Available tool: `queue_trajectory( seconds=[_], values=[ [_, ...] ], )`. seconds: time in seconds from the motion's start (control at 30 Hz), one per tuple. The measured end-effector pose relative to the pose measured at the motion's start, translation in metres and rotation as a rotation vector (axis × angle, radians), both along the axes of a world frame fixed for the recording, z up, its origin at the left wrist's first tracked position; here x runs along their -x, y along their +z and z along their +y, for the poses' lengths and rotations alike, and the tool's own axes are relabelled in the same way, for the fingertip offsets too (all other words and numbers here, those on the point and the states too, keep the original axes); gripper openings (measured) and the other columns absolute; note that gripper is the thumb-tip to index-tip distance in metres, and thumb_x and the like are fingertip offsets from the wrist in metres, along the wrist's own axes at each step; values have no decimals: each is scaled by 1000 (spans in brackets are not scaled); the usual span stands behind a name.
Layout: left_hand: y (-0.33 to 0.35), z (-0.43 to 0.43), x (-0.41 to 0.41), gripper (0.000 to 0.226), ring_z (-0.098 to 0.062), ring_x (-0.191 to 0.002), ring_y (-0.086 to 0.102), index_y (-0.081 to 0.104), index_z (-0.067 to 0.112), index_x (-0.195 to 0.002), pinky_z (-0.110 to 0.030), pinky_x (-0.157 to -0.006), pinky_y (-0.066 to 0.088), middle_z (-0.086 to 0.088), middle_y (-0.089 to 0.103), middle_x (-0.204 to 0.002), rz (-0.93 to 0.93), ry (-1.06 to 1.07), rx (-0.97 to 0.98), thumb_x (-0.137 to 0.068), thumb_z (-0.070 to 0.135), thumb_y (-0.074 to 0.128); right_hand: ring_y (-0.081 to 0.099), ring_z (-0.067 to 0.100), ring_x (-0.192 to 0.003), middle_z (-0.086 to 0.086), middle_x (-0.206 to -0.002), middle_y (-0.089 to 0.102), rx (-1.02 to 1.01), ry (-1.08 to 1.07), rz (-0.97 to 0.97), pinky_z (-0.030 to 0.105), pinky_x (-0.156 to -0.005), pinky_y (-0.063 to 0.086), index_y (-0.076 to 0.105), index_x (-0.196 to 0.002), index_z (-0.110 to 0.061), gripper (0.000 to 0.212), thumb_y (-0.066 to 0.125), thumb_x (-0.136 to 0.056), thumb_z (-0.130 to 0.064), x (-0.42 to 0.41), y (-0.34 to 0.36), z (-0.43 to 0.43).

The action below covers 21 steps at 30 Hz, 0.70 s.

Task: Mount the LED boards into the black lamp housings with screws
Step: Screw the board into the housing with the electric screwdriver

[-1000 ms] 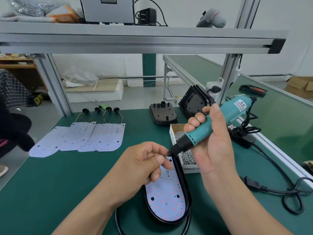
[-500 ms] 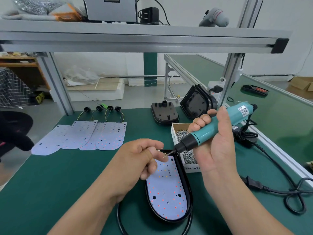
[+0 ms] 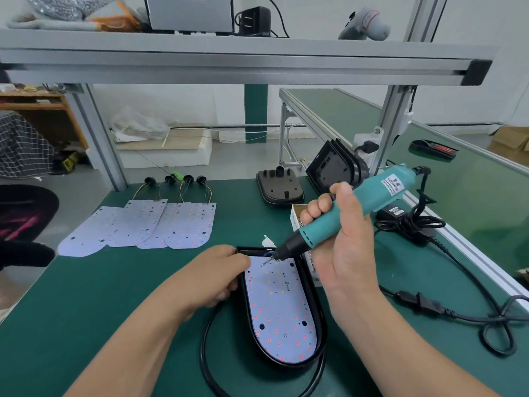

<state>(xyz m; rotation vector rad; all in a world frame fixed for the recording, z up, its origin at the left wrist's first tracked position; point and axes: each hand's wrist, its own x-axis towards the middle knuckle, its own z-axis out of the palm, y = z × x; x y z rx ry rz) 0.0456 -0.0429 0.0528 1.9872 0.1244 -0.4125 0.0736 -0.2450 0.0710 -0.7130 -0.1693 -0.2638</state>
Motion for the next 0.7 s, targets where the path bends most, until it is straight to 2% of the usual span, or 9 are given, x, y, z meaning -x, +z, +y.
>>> queue_trajectory(
  seconds=[0.2, 0.37, 0.57, 0.7],
  values=[
    [-3, -4, -1, 18, -14, -44, 28, 45, 18, -85, -24, -48, 17, 2, 44, -62, 5, 7, 28, -78, 30, 56, 49, 20, -67, 5, -76, 48, 71, 2, -6, 33, -67, 49, 48, -102, -13, 17, 63, -105, -20, -5, -6, 11],
    [-9, -5, -5, 14, -13, -42, 28, 42, 18, -85, -21, -44, 19, 3, 44, -58, 12, 43, 17, -91, 21, 54, 50, 20, -66, 6, -75, 48, 107, 48, -46, 32, -65, 50, 55, -92, -16, 14, 63, -102, -19, -6, -9, 16],
    [-12, -8, -6, 17, -10, -39, 28, 38, 20, -82, -17, -39, 20, 5, 36, -56, -6, 55, 40, -93, 16, 49, 50, 21, -67, 5, -75, 48, 144, 66, -54, 32, -66, 50, 55, -91, -16, 13, 63, -101, -16, -6, -9, 19],
    [-13, -8, -7, 20, -11, -43, 27, 35, 23, -80, -18, -40, 19, 6, 32, -58, -16, 60, 46, -92, 16, 49, 49, 22, -67, 6, -75, 47, 154, 74, -61, 34, -66, 50, 56, -91, -17, 13, 64, -101, -15, -7, -10, 21]
  ],
)
